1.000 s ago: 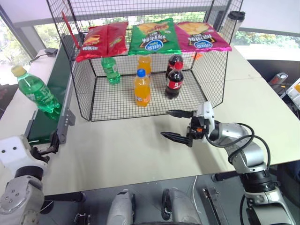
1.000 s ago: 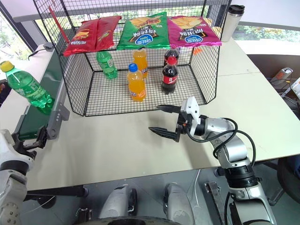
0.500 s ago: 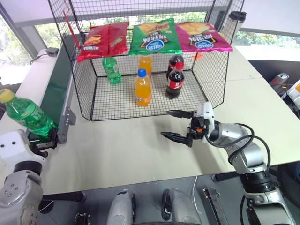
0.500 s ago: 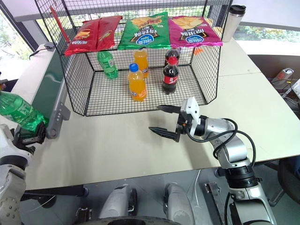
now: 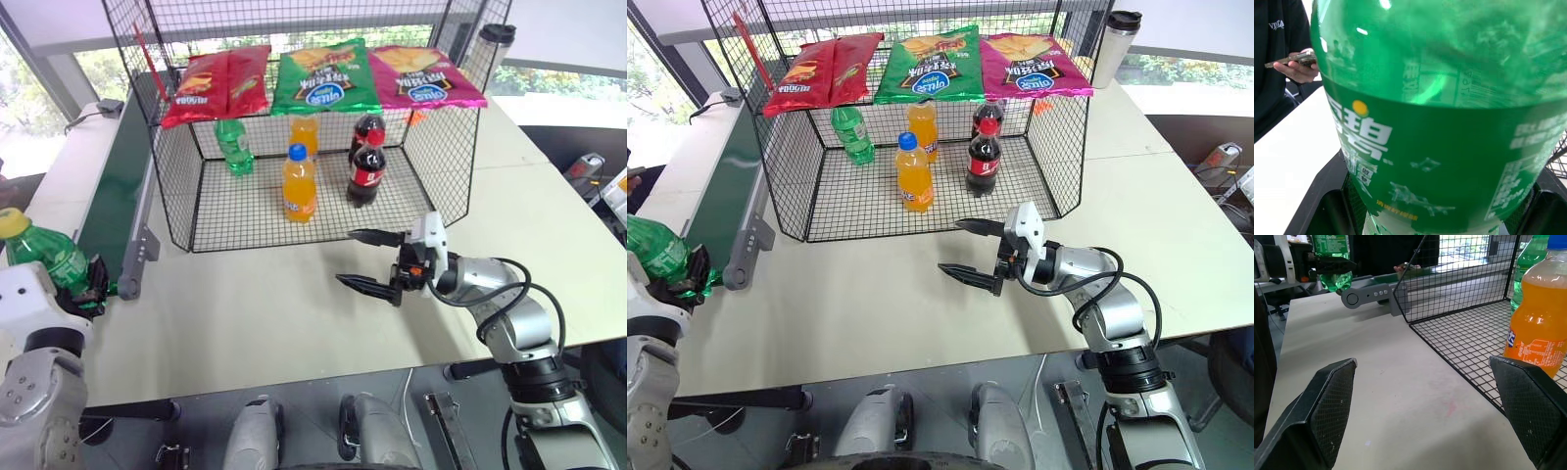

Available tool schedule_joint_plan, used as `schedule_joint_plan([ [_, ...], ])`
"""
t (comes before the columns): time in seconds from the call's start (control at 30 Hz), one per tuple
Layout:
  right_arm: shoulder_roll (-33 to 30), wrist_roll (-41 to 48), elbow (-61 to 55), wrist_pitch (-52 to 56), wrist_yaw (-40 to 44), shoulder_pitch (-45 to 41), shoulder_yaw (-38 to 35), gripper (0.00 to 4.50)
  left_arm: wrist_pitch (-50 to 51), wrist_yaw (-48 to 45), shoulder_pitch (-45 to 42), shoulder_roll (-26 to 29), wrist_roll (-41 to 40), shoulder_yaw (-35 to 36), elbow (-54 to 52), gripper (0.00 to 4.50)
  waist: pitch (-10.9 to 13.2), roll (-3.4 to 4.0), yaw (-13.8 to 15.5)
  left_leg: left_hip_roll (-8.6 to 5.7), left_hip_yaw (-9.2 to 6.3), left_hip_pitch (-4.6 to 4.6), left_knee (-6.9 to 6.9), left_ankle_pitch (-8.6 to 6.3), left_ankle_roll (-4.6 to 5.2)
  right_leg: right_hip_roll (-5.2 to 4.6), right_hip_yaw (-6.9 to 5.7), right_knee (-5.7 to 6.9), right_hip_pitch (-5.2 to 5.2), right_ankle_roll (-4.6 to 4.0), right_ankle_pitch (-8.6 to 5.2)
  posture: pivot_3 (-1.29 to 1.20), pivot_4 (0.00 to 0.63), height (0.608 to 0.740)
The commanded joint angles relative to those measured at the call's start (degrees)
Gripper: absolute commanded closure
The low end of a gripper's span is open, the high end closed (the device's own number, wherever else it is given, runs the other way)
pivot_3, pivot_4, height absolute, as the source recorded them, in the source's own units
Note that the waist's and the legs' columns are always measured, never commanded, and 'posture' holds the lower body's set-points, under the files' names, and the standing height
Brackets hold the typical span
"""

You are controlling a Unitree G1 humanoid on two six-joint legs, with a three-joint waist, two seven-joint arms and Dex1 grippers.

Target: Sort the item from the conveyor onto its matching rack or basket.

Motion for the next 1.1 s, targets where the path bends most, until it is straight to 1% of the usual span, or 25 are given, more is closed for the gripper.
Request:
schedule_joint_plan([
  [0.03, -0.2, 0.2, -2.1, -0.2, -0.3, -0.6, -0.5, 0.0, -1.3, -0.7, 0.3, -0.1, -1.0, 0.1, -1.0, 1.76, 0.0, 0.0, -0.1, 0.0, 0.0, 0.0, 0.0, 0.0, 0.0, 0.0, 0.0, 0.0, 0.0, 0.0, 0.0, 0.0, 0.15, 0.74],
  [0.17, -0.2, 0.3, -2.3, 0.1, -0.6, -0.8, -0.4, 0.0, -1.3, -0.9, 0.5, 0.1, -1.6, -0.1, -1.9, 1.76, 0.0, 0.0, -0.1, 0.0, 0.0, 0.01, 0.0, 0.0, 0.0, 0.0, 0.0, 0.0, 0.0, 0.03, 0.02, 0.0, 0.15, 0.74],
  [0.27, -0.3, 0.3, -2.8, 0.5, -0.7, -0.6, -0.4, 0.0, 0.8, -0.9, 0.1, 1.0, -3.2, -0.6, -3.6, 1.76, 0.0, 0.0, 0.0, 0.0, 0.0, 0.01, 0.0, 0.0, 0.0, 0.0, 0.0, 0.0, 0.0, 0.03, 0.02, 0.0, 0.15, 0.74],
  [0.43, -1.4, 1.0, -4.1, 1.8, -0.4, -0.5, -1.0, 0.0, 5.3, -2.8, -1.2, 4.9, -7.4, -3.0, -9.3, 1.76, 0.0, -0.03, 0.2, -0.01, -0.01, -0.01, 0.02, 0.0, -0.01, -0.02, 0.0, -0.01, 0.02, 0.01, 0.01, 0.0, 0.15, 0.74],
  [0.5, -2.1, 1.3, -4.6, 2.0, 0.0, -0.3, -1.4, 0.0, 7.2, -3.6, -2.4, 6.9, -10.0, -4.1, -11.2, 1.76, 0.0, -0.05, 0.7, -0.04, -0.02, -0.04, 0.05, 0.01, -0.01, -0.08, 0.0, -0.04, 0.04, -0.01, -0.01, 0.0, 0.15, 0.74],
  [0.57, -3.0, 2.5, -5.9, 3.1, 0.9, -0.2, -1.6, 0.0, 8.5, -3.6, -4.8, 8.8, -11.3, -5.7, -11.9, 1.76, 0.0, -0.07, 0.9, -0.05, -0.02, -0.06, 0.13, 0.01, -0.02, -0.1, 0.01, -0.05, 0.05, -0.02, -0.01, 0.0, 0.15, 0.74],
  [0.67, -3.4, 3.9, -7.7, 4.3, 1.2, -0.2, -1.8, 0.0, 9.6, -2.5, -8.6, 10.2, -11.8, -8.0, -11.3, 1.76, 0.0, -0.06, 0.9, -0.04, -0.02, -0.07, 0.21, 0.0, -0.02, -0.08, 0.05, -0.03, 0.05, -0.02, -0.01, 0.0, 0.15, 0.74],
  [0.8, -3.4, 5.8, -10.7, 5.9, 0.7, -0.9, -1.6, 0.0, 10.0, -1.8, -13.2, 11.0, -9.8, -12.9, -8.3, 1.76, 0.0, -0.06, 0.7, -0.01, 0.0, -0.05, 0.21, 0.0, -0.02, 0.03, 0.03, 0.02, 0.05, 0.04, 0.03, 0.0, 0.15, 0.74],
  [0.93, -2.5, 6.4, -11.7, 6.4, -0.2, -2.2, -1.4, 0.0, 7.4, -1.5, -15.9, 10.7, -3.9, -20.6, -2.9, 1.76, 0.0, -0.08, 0.8, 0.0, 0.02, -0.05, 0.21, 0.0, -0.02, 0.06, 0.02, 0.03, 0.05, 0.09, 0.07, 0.0, 0.15, 0.74],
  [1.1, -2.1, 6.2, -11.6, 6.4, -0.7, -2.8, -1.0, 0.0, 0.8, -1.4, -20.5, 7.6, 3.6, -27.9, 6.6, 1.76, 0.1, -0.11, 1.3, 0.0, 0.08, -0.08, 0.24, 0.0, -0.02, 0.05, 0.02, 0.0, 0.05, 0.07, 0.06, 0.0, 0.15, 0.74],
])
